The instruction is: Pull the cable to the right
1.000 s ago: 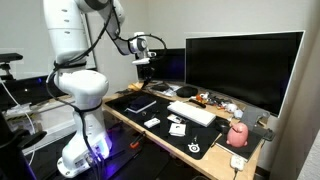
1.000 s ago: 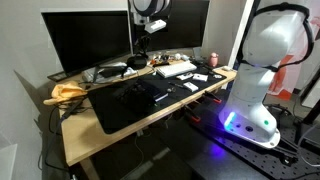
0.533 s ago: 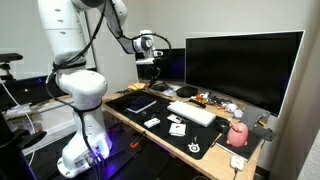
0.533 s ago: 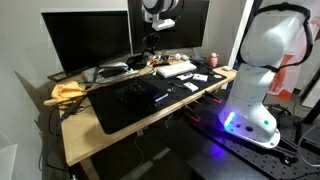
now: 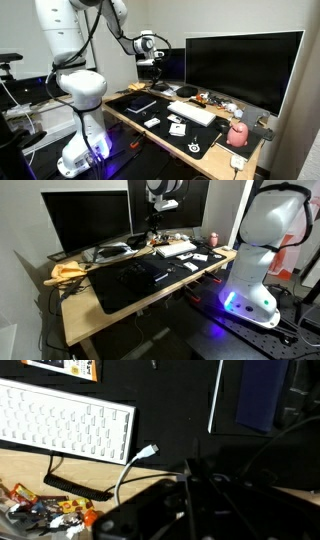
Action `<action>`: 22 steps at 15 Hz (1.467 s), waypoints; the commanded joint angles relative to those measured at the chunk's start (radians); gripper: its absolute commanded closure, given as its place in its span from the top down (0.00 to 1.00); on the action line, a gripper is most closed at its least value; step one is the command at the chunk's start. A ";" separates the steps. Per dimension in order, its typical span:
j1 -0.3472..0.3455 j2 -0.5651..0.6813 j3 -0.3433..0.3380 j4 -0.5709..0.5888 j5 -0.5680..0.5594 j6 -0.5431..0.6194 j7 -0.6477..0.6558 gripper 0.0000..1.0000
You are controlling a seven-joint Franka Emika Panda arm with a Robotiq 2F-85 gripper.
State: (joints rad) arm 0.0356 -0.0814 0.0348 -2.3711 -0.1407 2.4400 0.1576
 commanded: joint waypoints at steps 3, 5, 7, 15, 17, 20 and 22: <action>0.039 0.104 0.069 0.011 -0.062 0.095 0.189 0.01; 0.065 0.156 0.081 0.026 -0.114 0.124 0.288 0.01; 0.096 0.194 0.075 0.040 -0.167 0.147 0.382 0.01; 0.170 0.153 0.024 0.009 -0.282 0.286 0.691 0.01; 0.170 0.136 0.020 0.008 -0.344 0.313 0.787 0.01; 0.165 0.137 0.012 0.032 -0.440 0.314 0.909 0.01; 0.164 0.155 0.003 0.058 -0.514 0.299 0.995 0.01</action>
State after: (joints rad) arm 0.1942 0.0741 0.0565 -2.3322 -0.5675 2.7421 1.0405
